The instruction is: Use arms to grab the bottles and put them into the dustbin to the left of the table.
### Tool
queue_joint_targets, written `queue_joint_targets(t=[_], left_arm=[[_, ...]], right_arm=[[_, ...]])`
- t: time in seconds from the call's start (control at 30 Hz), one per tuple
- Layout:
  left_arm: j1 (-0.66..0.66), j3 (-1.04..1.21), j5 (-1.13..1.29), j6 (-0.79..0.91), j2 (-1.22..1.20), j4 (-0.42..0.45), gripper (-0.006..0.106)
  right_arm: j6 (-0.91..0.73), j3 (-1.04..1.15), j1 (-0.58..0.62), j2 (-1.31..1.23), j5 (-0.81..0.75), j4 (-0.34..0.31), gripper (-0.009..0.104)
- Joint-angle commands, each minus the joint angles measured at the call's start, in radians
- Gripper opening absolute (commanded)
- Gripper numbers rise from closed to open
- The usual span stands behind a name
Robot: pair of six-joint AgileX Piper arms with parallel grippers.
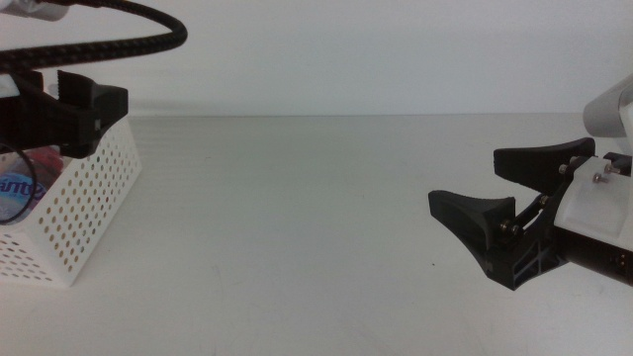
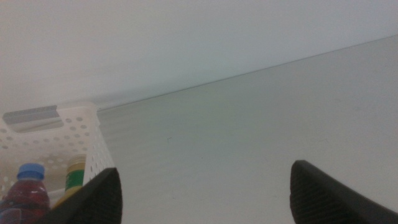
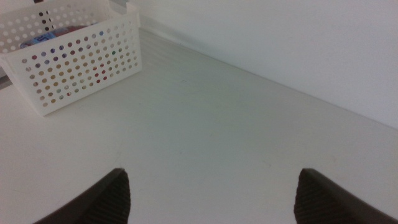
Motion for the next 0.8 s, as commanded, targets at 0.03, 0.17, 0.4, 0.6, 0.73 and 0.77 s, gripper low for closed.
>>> queue_joint_targets(t=[0.03,0.17,0.4,0.6,0.73,0.77], left_arm=[[-0.004,-0.027,-0.072,-0.017,-0.023,0.002,0.086],[-0.004,0.001,-0.100,-0.017,-0.062,0.015,0.086],[-0.003,0.225,-0.169,-0.016,-0.238,0.015,0.086],[-0.003,0.457,-0.168,-0.016,-0.502,0.030,0.086],[-0.003,0.555,-0.168,-0.016,-0.650,0.044,0.086],[-0.003,0.575,-0.168,-0.016,-0.682,0.045,0.086]], right_arm=[[-0.004,-0.022,-0.012,-0.011,-0.070,0.033,0.095],[-0.004,-0.022,-0.100,-0.022,-0.070,0.127,0.095],[-0.004,-0.021,-0.332,-0.153,-0.070,0.041,0.095],[-0.004,0.060,-0.498,-0.321,-0.072,0.046,0.095],[-0.004,0.201,-0.523,-0.436,-0.069,0.042,0.095],[-0.004,0.243,-0.524,-0.470,-0.069,0.036,0.095]])
